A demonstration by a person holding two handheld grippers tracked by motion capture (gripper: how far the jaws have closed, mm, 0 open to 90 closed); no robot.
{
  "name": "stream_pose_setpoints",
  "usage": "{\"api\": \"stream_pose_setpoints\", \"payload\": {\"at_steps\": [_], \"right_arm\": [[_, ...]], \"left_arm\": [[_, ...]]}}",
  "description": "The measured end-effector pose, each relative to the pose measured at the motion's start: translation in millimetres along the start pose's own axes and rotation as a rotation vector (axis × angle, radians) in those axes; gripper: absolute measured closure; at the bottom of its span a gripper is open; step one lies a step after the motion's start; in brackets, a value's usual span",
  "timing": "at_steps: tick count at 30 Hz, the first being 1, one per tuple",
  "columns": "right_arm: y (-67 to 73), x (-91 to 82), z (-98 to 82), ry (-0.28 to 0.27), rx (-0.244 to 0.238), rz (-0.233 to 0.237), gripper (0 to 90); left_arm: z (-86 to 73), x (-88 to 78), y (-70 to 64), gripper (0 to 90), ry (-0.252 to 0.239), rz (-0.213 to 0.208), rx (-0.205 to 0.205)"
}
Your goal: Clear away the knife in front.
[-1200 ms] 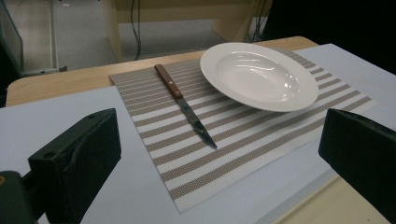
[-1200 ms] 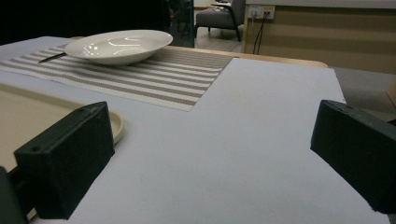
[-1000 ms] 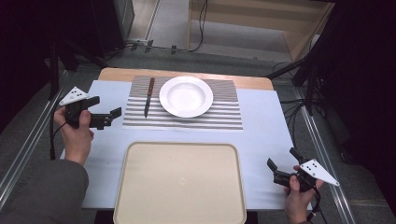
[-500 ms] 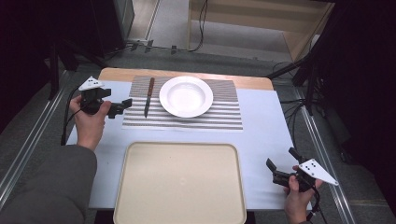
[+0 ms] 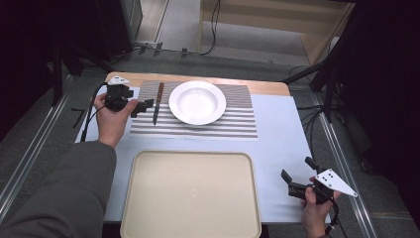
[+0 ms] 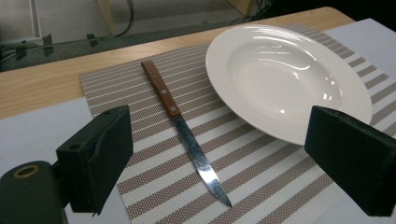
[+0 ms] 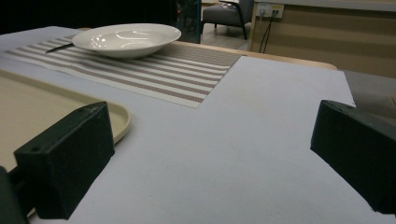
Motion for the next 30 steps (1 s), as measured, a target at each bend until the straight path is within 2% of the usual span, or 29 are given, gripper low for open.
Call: {"api": "stream_pose_setpoints", "payload": {"at_steps": [1, 4, 5, 7, 8, 9, 10, 11, 15, 17, 19, 22, 26, 27, 30], "right_arm": [[0.1, 0.0, -0.1, 0.001, -0.001, 0.0, 0.0], [0.3, 0.3, 0.1, 0.0, -0.004, 0.001, 0.0], [0.3, 0.4, 0.0, 0.001, -0.005, 0.001, 0.0], [0.2, 0.3, 0.0, 0.0, -0.005, 0.002, 0.0], [0.2, 0.3, 0.0, 0.0, -0.005, 0.002, 0.0], [0.3, 0.4, 0.1, 0.0, -0.005, 0.003, 0.0], [0.3, 0.4, 0.1, 0.0, -0.005, 0.003, 0.0], [0.4, 0.6, 0.2, 0.0, -0.004, 0.003, 0.0], [0.6, 0.8, 0.2, -0.001, -0.005, 0.005, 0.0], [0.6, 0.9, 0.1, 0.0, -0.004, 0.005, 0.0], [0.5, 1.0, 0.0, 0.001, 0.0, 0.004, 0.0], [0.4, 0.8, -0.1, 0.0, 0.0, 0.006, 0.0], [0.5, 1.1, 0.1, 0.0, 0.0, 0.01, 0.0], [0.5, 1.2, 0.1, -0.001, 0.0, 0.01, 0.0], [0.1, 0.8, 0.1, -0.002, 0.004, 0.012, 0.0]], "left_arm": [[2.9, 6.2, 2.3, 11.9, 0.015, 0.011, -0.016], [4.3, 13.0, 5.9, 15.2, 0.04, 0.023, -0.032], [5.4, 19.8, 9.4, 23.2, 0.063, 0.031, -0.05], [6.6, 26.1, 12.3, 28.6, 0.083, 0.034, -0.072], [6.6, 26.1, 12.3, 29.4, 0.083, 0.034, -0.072], [8.4, 31.1, 15.4, 31.3, 0.094, 0.031, -0.099], [8.4, 31.1, 15.4, 33.5, 0.094, 0.031, -0.099], [9.6, 36.7, 18.7, 34.7, 0.111, 0.027, -0.126], [9.7, 45.7, 23.4, 41.6, 0.149, 0.037, -0.152], [9.5, 54.8, 28.0, 45.8, 0.17, 0.047, -0.183], [7.9, 61.8, 31.4, 48.9, 0.195, 0.062, -0.191], [7.8, 72.2, 33.3, 52.6, 0.216, 0.058, -0.203], [9.9, 81.1, 32.6, 57.0, 0.216, 0.049, -0.214], [9.3, 88.5, 32.5, 57.5, 0.234, 0.067, -0.213], [11.1, 97.4, 31.1, 59.1, 0.248, 0.08, -0.208]]}}
Point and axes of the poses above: each handheld gripper's, and its own axes: x roughly forward along the jaws, z roughly out of its top, y roughly to its left, the point moved 10 cm from there along x, roughly forward along the jaws, and after that the axes turned 12 degrees about y, right-handed, at the moved point
